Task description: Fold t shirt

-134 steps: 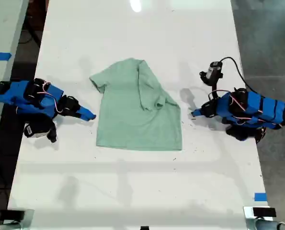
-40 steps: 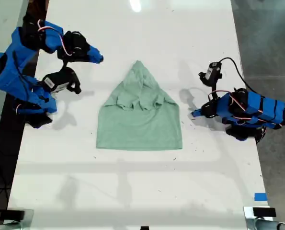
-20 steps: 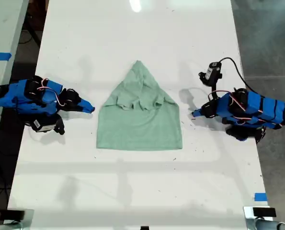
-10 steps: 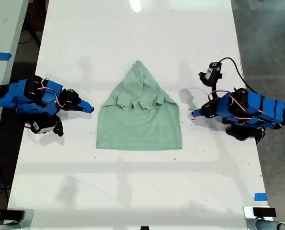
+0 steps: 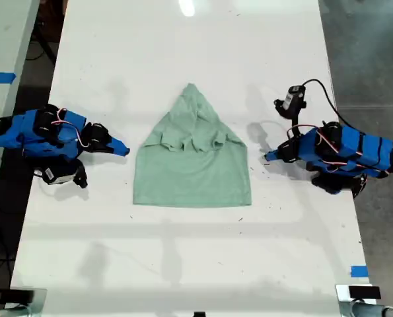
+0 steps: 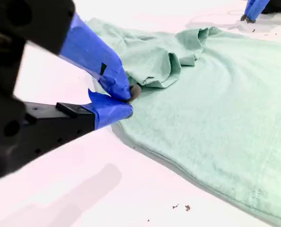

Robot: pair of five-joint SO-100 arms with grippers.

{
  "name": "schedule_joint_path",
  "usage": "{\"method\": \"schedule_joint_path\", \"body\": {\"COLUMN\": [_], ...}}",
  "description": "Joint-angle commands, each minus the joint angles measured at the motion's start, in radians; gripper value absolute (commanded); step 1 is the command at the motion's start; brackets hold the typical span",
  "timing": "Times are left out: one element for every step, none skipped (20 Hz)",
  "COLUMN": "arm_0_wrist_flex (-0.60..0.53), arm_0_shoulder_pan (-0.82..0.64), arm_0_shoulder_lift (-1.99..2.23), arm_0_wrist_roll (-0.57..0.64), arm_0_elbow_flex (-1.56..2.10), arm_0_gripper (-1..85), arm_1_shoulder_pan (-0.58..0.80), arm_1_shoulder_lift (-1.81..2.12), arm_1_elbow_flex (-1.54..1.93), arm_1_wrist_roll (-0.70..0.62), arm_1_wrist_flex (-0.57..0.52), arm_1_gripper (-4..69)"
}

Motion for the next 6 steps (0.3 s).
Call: {"method": "schedule_joint_path", "body": {"arm_0_wrist_flex": [0.002,0.002,0.002,0.002,0.002,0.002], "arm_0_shoulder_pan": [0.011,0.012,0.011,0.006,0.005,0.003], "arm_0_shoulder_lift": [0.008,0.008,0.008,0.008,0.008,0.008], "arm_0_wrist_roll": [0.008,0.008,0.008,0.008,0.008,0.008], "arm_0_elbow_flex": [-0.012,-0.012,-0.012,-0.012,-0.012,-0.012], "arm_0_gripper": [-0.2,-0.2,-0.2,-0.2,-0.2,-0.2], "arm_1_shoulder_pan": [-0.008,-0.008,-0.008,-0.008,-0.008,-0.008], "arm_1_shoulder_lift": [0.011,0.011,0.011,0.011,0.011,0.011], "arm_1_elbow_flex": [0.043,0.043,0.043,0.043,0.043,0.043], "arm_1_wrist_roll": [-0.015,-0.015,-0.015,-0.015,-0.015,-0.015], "arm_1_wrist_flex": [-0.02,-0.02,-0.02,-0.02,-0.02,-0.02], "arm_1_gripper": [4.6,4.6,4.6,4.6,4.6,4.6]}}
